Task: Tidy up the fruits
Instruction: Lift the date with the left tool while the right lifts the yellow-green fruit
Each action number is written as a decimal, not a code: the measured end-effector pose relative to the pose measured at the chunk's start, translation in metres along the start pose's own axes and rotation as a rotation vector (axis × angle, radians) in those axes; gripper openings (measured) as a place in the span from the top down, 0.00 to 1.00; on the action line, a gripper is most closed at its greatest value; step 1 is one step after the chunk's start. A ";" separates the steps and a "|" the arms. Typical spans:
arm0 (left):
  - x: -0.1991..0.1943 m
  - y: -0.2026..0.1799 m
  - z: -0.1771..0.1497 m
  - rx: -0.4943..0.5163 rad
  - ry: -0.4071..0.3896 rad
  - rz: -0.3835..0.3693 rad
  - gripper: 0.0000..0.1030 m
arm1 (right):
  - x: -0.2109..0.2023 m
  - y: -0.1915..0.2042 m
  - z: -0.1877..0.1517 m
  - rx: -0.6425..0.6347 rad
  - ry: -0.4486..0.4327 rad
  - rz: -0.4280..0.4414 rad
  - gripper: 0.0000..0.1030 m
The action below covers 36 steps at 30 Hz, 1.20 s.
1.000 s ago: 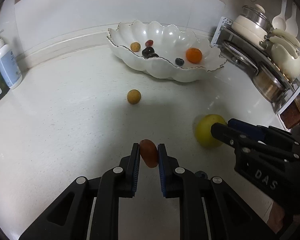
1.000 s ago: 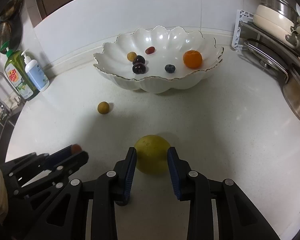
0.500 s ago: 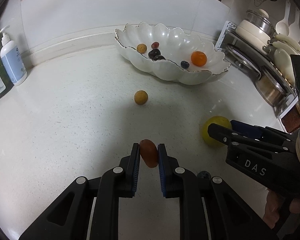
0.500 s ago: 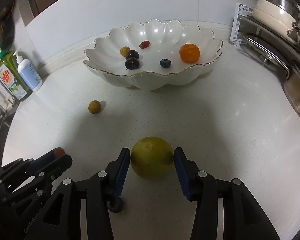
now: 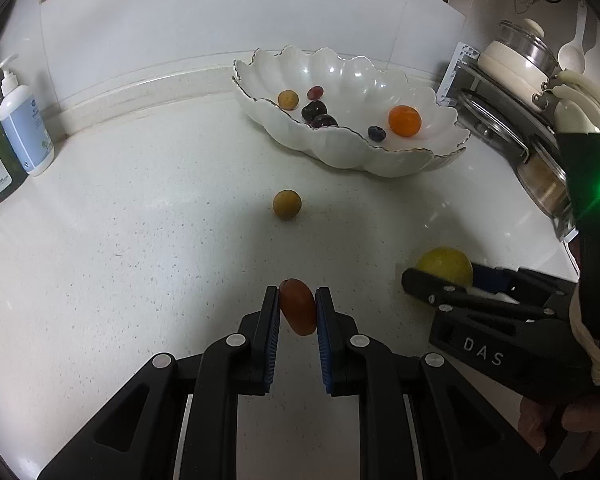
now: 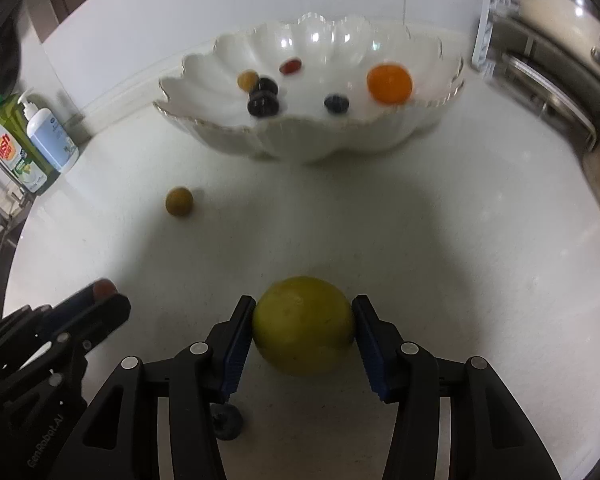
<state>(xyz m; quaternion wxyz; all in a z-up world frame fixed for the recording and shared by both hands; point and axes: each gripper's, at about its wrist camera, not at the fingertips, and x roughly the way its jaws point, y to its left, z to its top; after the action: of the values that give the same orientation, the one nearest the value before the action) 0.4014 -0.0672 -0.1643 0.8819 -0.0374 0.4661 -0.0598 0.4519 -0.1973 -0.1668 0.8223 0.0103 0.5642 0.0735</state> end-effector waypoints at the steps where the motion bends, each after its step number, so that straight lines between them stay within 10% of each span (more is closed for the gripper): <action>1: 0.000 0.000 0.000 0.001 -0.001 0.002 0.82 | 0.000 -0.001 -0.001 0.010 -0.004 0.003 0.51; 36: -0.069 -0.003 0.037 0.091 -0.189 -0.018 0.82 | -0.102 0.023 0.007 0.021 -0.250 -0.050 0.51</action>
<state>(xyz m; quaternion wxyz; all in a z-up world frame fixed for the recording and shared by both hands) 0.3934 -0.0599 -0.0870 0.9221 -0.0072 0.3775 -0.0851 0.4200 -0.1880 -0.0677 0.8876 0.0137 0.4581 0.0454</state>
